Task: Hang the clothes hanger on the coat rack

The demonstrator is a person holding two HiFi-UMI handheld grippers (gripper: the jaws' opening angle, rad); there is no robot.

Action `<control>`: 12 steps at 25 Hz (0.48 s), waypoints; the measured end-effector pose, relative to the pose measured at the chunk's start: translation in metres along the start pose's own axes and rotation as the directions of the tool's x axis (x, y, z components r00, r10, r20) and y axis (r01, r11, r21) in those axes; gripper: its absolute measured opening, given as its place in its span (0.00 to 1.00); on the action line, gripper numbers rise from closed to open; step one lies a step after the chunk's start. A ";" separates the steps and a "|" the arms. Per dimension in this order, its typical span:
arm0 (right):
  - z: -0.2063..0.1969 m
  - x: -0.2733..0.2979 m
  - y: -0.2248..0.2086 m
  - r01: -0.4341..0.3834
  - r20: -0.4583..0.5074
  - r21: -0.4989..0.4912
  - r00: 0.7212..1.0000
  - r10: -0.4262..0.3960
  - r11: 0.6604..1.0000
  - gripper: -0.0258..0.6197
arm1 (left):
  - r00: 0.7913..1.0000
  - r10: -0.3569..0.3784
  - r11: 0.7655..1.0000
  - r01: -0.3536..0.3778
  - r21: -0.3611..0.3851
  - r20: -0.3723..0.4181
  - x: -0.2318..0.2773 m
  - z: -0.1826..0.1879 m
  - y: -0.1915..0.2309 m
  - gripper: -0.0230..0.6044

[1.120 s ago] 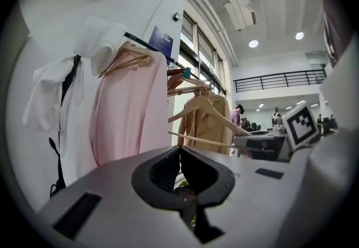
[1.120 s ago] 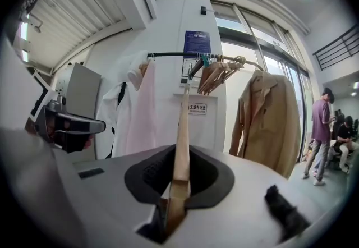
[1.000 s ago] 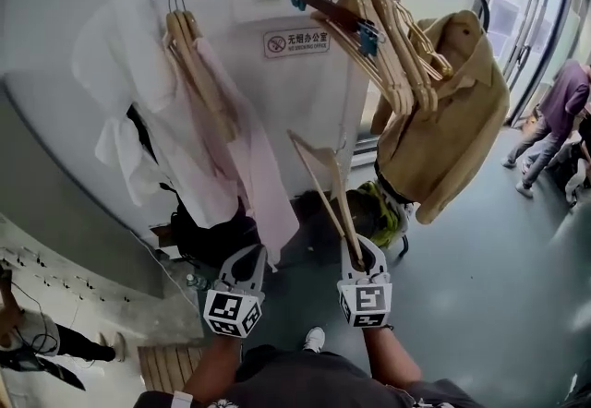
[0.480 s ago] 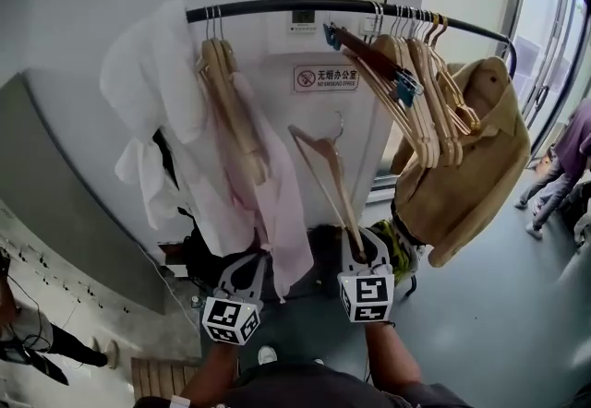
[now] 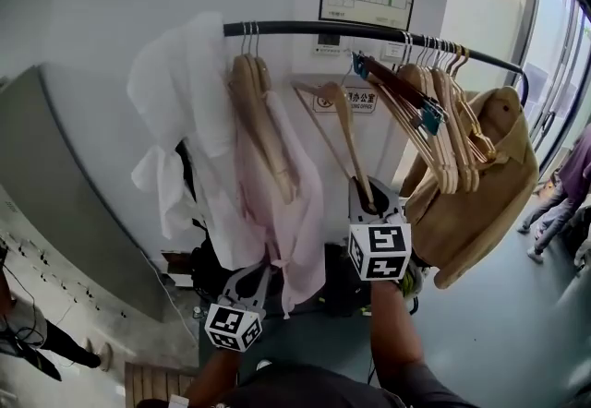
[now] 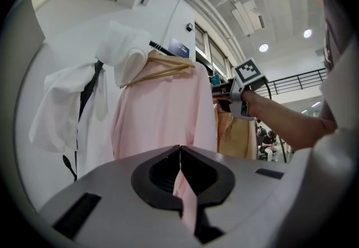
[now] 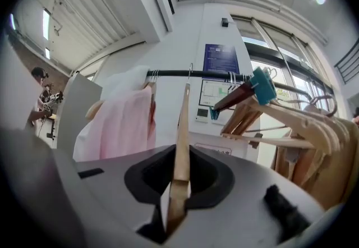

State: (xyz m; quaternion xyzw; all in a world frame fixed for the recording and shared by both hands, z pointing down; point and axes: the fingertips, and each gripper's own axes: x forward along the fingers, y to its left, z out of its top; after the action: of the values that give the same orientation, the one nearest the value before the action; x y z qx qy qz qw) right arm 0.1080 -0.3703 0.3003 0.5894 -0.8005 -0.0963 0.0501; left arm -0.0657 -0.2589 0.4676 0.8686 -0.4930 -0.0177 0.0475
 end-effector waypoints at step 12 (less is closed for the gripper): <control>0.071 0.051 -0.013 0.016 0.012 -0.027 1.000 -0.016 1.000 0.11 | 1.000 0.016 1.000 -0.016 0.016 -0.006 -0.005 0.002 0.012 0.05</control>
State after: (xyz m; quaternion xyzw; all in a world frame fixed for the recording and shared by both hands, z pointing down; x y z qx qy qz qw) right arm 0.0912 -0.4159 0.2267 0.5945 -0.7947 -0.1111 0.0524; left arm -0.0785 -0.2604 0.4666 0.8650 -0.4999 -0.0107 0.0423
